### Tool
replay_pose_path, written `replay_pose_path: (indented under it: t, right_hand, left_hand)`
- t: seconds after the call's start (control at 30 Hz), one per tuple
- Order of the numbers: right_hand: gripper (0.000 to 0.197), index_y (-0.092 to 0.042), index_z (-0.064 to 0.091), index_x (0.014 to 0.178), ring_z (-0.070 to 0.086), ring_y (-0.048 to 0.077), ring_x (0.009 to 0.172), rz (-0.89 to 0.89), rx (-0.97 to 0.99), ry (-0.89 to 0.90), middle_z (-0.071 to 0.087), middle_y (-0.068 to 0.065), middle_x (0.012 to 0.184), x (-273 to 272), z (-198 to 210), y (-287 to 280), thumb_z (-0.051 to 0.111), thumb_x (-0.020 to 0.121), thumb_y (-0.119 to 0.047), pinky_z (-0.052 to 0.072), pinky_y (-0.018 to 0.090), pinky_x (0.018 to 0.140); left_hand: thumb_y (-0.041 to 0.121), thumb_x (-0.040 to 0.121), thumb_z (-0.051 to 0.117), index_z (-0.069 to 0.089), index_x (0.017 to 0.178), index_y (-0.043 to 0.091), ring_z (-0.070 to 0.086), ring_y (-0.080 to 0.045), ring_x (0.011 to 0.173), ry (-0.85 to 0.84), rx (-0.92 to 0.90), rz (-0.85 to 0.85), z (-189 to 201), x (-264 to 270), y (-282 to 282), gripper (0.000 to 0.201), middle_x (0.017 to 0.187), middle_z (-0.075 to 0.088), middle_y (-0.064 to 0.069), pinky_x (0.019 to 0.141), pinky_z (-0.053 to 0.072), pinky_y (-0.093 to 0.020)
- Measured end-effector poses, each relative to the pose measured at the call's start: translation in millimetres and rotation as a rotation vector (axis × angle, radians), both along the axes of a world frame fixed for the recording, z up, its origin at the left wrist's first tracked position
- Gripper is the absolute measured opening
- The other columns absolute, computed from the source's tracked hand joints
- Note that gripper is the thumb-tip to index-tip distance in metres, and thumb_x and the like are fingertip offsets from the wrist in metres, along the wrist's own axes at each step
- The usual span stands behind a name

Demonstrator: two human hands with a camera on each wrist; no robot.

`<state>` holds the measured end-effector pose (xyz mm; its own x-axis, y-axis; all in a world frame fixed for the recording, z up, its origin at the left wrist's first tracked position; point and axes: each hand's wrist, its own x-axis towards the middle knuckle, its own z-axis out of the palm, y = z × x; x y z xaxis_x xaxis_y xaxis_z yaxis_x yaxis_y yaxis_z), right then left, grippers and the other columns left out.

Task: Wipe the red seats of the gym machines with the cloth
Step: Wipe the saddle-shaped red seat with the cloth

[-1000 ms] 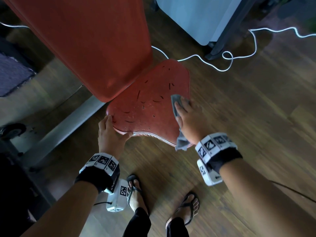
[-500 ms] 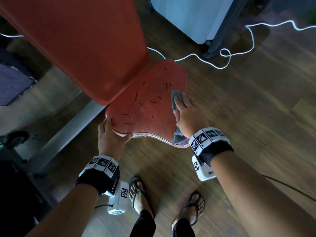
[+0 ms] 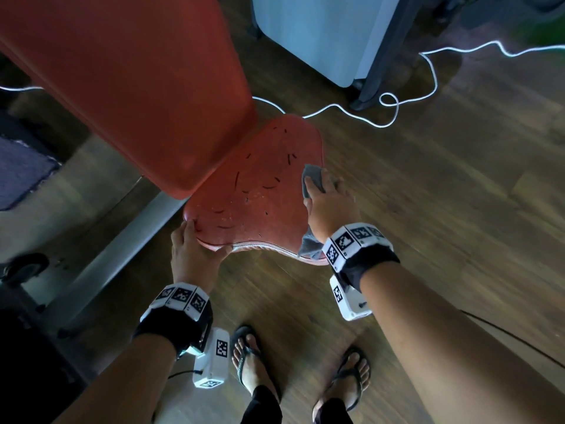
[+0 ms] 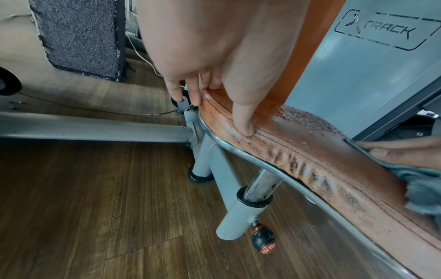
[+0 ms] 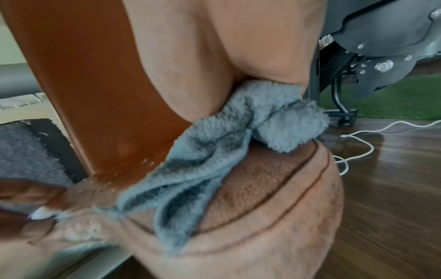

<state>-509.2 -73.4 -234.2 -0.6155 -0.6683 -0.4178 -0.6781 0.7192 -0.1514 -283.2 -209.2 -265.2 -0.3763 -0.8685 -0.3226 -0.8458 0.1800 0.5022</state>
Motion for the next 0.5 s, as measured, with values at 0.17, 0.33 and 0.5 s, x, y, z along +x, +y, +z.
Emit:
replay_pose_path:
  t: [0.17, 0.33, 0.5]
  right_hand:
    - [0.051, -0.021, 0.021, 0.152, 0.019, 0.036, 0.143, 0.126, -0.036, 0.122, 0.015, 0.007, 0.160, 19, -3, 17, 0.030, 0.103, -0.034, 0.018, 0.048, 0.114]
    - [0.054, -0.019, 0.016, 0.153, 0.020, 0.037, 0.143, 0.176, -0.009, 0.121, 0.012, 0.004, 0.160, 5, -7, 2, 0.030, 0.103, -0.033, 0.021, 0.048, 0.114]
    - [0.053, -0.017, 0.024, 0.151, 0.022, 0.038, 0.142, 0.230, -0.098, 0.124, 0.022, 0.008, 0.157, 17, -5, 20, 0.035, 0.102, -0.033, 0.017, 0.049, 0.116]
  left_hand:
    - [0.040, 0.071, 0.083, 0.026, 0.151, 0.018, 0.038, -0.027, 0.135, -0.012, -0.008, 0.001, -2, 1, 0, 0.101, 0.147, 0.031, -0.004, 0.113, 0.033, -0.047]
    - [0.047, 0.071, 0.080, 0.025, 0.151, 0.020, 0.039, -0.029, 0.135, -0.067, -0.022, -0.007, -2, 0, -1, 0.101, 0.147, 0.031, -0.002, 0.109, 0.035, -0.053]
    - [0.050, 0.071, 0.079, 0.023, 0.152, 0.023, 0.037, -0.029, 0.136, -0.097, -0.033, -0.008, 0, -1, 0, 0.102, 0.148, 0.032, -0.001, 0.108, 0.035, -0.056]
